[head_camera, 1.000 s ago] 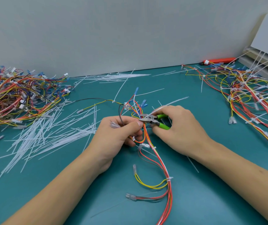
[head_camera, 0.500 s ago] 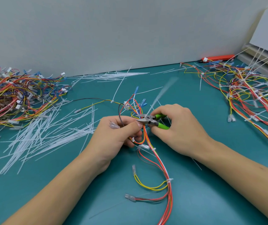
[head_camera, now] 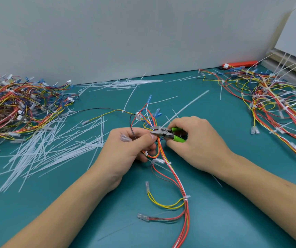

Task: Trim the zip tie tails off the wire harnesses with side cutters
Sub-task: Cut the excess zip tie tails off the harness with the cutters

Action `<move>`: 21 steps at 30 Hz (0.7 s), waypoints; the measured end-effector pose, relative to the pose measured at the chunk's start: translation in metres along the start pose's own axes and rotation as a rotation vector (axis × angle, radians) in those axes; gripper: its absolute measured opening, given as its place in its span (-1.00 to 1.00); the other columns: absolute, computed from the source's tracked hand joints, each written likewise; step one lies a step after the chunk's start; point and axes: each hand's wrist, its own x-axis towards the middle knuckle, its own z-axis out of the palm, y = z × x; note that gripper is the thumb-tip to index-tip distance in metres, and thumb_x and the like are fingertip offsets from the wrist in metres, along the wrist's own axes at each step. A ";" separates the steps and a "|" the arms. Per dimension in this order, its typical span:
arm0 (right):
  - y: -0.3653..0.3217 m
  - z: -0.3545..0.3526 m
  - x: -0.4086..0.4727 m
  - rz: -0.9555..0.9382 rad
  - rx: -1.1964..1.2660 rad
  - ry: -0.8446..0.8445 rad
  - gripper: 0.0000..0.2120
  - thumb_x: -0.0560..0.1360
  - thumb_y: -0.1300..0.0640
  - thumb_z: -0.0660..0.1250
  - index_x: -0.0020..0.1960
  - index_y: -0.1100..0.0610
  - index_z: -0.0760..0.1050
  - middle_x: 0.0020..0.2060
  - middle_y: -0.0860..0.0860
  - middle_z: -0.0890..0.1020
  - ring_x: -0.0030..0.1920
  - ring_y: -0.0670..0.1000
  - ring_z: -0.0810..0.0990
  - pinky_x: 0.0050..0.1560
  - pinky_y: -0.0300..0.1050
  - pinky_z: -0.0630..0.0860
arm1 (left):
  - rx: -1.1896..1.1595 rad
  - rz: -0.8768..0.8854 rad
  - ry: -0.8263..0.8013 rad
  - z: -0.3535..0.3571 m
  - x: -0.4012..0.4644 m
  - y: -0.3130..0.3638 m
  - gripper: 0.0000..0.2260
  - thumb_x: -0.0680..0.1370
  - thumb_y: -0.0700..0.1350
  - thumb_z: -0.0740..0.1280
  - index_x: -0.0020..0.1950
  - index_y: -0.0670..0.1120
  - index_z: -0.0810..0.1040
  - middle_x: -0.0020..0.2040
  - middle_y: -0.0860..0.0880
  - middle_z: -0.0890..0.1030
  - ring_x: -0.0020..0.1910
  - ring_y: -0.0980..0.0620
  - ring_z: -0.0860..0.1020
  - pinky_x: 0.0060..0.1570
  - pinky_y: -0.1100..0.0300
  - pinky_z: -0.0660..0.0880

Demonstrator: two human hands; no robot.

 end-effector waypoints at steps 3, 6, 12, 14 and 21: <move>0.001 0.000 -0.002 0.019 0.017 0.008 -0.88 0.43 0.00 0.40 -0.22 0.00 0.51 -0.41 -0.07 0.49 -0.29 0.01 0.44 -0.25 0.01 0.46 | -0.004 0.001 0.005 0.000 0.000 -0.001 -0.86 0.56 -0.23 0.43 -0.20 -0.11 0.69 -0.33 -0.10 0.61 -0.38 0.03 0.57 -0.43 0.28 0.46; 0.002 0.001 -0.002 0.041 0.001 0.008 -0.74 0.45 0.01 0.39 -0.28 0.09 0.37 -0.47 0.05 0.37 -0.36 0.11 0.34 -0.35 0.04 0.44 | -0.010 -0.005 0.009 0.001 0.000 0.000 -0.86 0.55 -0.20 0.44 -0.20 -0.08 0.70 -0.32 -0.10 0.62 -0.37 0.02 0.58 -0.42 0.28 0.46; 0.004 0.004 -0.003 0.011 0.044 0.079 -0.80 0.48 -0.07 0.38 -0.20 0.04 0.52 -0.41 -0.04 0.49 -0.30 0.08 0.44 -0.24 0.08 0.53 | -0.020 -0.015 -0.005 0.000 -0.001 0.002 -0.86 0.56 -0.18 0.44 -0.20 -0.07 0.69 -0.33 -0.07 0.61 -0.37 0.03 0.57 -0.42 0.28 0.45; 0.005 0.003 0.000 -0.010 0.083 0.102 -0.87 0.50 -0.06 0.43 -0.12 -0.01 0.63 -0.32 -0.10 0.61 -0.20 0.05 0.54 -0.10 0.08 0.54 | -0.032 -0.025 0.000 -0.001 -0.001 0.002 -0.86 0.56 -0.18 0.44 -0.20 -0.07 0.69 -0.33 -0.07 0.60 -0.36 0.01 0.57 -0.42 0.28 0.45; 0.004 0.002 0.000 -0.024 0.054 -0.004 -0.83 0.46 -0.02 0.40 0.03 -0.07 0.67 -0.14 -0.13 0.68 -0.04 0.02 0.56 0.05 0.07 0.52 | -0.029 -0.013 -0.003 -0.001 0.000 0.000 -0.82 0.56 -0.23 0.43 -0.23 -0.07 0.69 -0.33 -0.09 0.61 -0.36 0.01 0.57 -0.43 0.28 0.45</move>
